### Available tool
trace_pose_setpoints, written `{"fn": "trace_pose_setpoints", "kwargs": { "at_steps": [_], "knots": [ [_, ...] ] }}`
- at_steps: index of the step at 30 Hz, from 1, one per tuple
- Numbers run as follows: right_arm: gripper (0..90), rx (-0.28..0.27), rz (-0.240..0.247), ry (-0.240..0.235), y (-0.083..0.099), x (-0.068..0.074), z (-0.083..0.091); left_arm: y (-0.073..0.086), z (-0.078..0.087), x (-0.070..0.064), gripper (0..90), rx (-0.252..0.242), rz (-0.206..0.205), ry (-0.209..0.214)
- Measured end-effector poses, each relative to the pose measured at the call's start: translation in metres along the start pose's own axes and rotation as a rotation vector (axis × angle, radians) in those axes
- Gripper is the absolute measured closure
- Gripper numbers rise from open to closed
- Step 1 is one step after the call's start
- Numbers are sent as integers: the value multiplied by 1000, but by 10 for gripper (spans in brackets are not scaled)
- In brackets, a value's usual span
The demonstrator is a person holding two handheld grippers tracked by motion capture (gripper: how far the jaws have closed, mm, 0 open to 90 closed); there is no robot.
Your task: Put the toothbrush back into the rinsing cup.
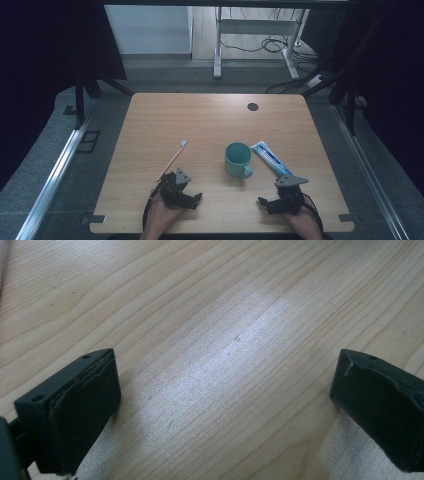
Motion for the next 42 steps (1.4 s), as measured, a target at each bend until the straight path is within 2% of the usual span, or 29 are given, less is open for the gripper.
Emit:
{"fn": "trace_pose_setpoints", "kwargs": {
  "at_steps": [7, 13, 23, 28, 33, 42],
  "knots": [
    [11, 1, -1, 0, 0, 0, 0, -2, 0, -4, 24, 9, -16, 6],
    [11, 1, -2, -1, 0, 0, 0, -4, 2, -5, 40, 23, -41, -20],
    [10, 1, -1, -1, 0, 0, 0, -7, 10, -3, 75, 16, -38, 5],
    [11, 1, -1, -1, 0, 0, 0, -8, 11, -1, 134, 22, -37, 10],
    [11, 1, -1, -1, 0, 0, 0, -10, 16, 4, 151, 25, -41, 7],
    [11, 1, -2, -1, 0, 0, 0, -12, 24, 21, 196, 21, -10, 7]
  ]
}}
Point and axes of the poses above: each handheld gripper's, and its own axes: z roughly backward along the jaws, y roughly out of its underside, x roughly to its left, the point moved 9 cm from there along -z, roughly forward along the jaws, and after that the axes turned 10 degrees about x, right-handed, at the moved point
